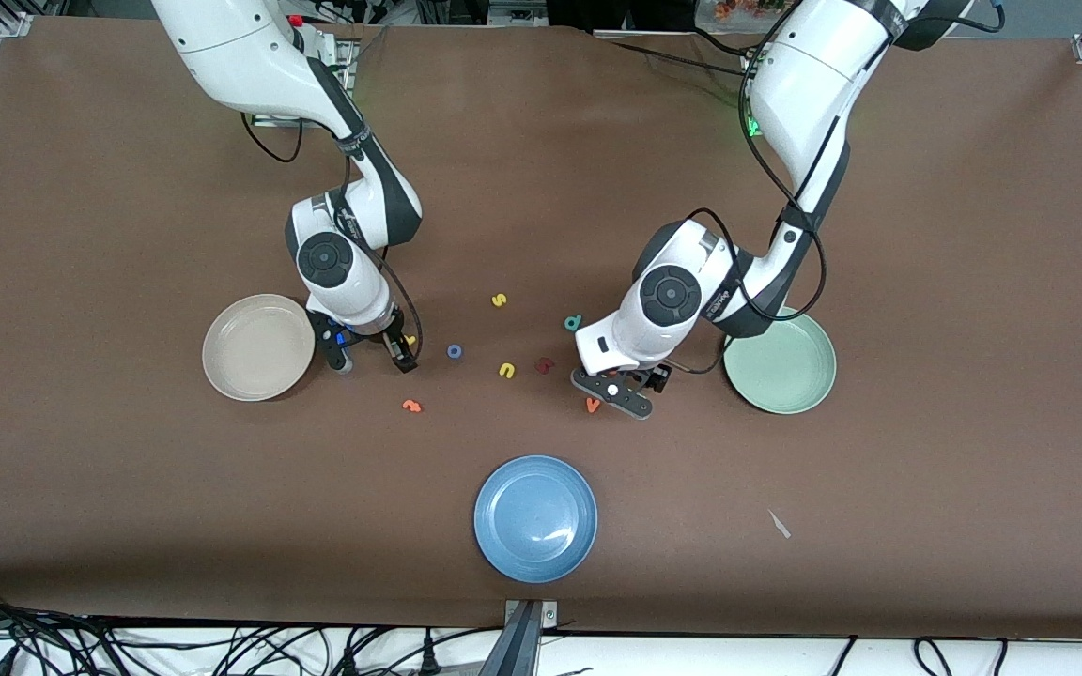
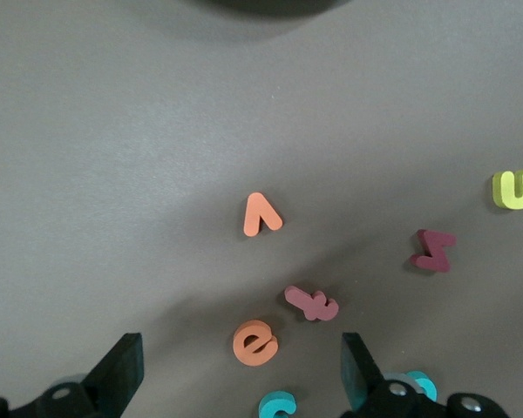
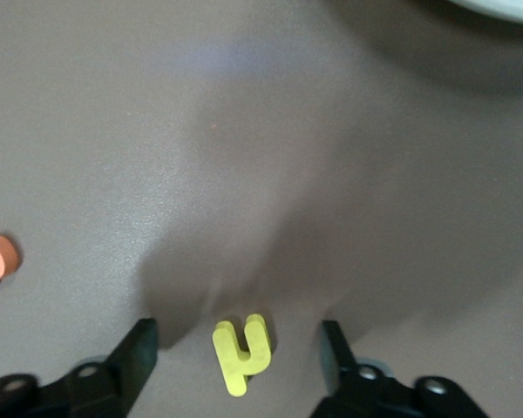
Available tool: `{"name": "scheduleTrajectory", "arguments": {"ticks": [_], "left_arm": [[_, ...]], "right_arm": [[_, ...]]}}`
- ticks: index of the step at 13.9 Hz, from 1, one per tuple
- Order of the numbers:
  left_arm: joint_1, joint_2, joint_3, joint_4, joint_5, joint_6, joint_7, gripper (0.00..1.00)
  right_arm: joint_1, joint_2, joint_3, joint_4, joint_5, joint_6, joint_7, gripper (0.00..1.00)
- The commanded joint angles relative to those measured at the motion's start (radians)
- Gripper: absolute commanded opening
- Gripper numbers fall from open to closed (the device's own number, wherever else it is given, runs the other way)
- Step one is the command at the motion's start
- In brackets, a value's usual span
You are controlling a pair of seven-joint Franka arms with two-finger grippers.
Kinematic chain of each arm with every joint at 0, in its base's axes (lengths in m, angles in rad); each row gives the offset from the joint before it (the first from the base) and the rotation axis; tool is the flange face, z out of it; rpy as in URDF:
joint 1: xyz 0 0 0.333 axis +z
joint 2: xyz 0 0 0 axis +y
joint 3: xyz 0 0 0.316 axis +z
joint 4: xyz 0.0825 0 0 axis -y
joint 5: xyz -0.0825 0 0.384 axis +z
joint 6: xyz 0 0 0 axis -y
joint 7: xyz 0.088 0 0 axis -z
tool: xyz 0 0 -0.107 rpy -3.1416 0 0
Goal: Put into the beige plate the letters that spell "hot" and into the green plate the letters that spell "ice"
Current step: 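Grasp the yellow u with the right gripper while the left gripper grasps the e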
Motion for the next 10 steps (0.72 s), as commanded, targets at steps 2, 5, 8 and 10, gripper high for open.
{"name": "scheduleTrajectory", "arguments": {"ticks": [2,5,8,10], "left_arm": [[-0.007,0.026,0.006,0.005,0.023,0.011,0.14,0.95],[-0.007,0.037,0.006,-0.004,0.019,0.013,0.263,0.71],[-0.001,0.054,0.006,-0.004,0.017,0.029,0.302,0.58],[-0.003,0.055,0.006,-0.01,0.017,0.03,0.309,0.53]], "right_arm": [[0.0,0.005,0.016,-0.005,0.015,0.027,-0.007,0.55],[-0.003,0.005,0.016,-0.003,0.013,0.027,-0.009,0.33],[-0.006,0.011,0.016,0.0,0.012,0.028,-0.018,0.13],[-0.01,0.006,0.015,0.029,0.012,-0.014,-0.068,0.05]]}}
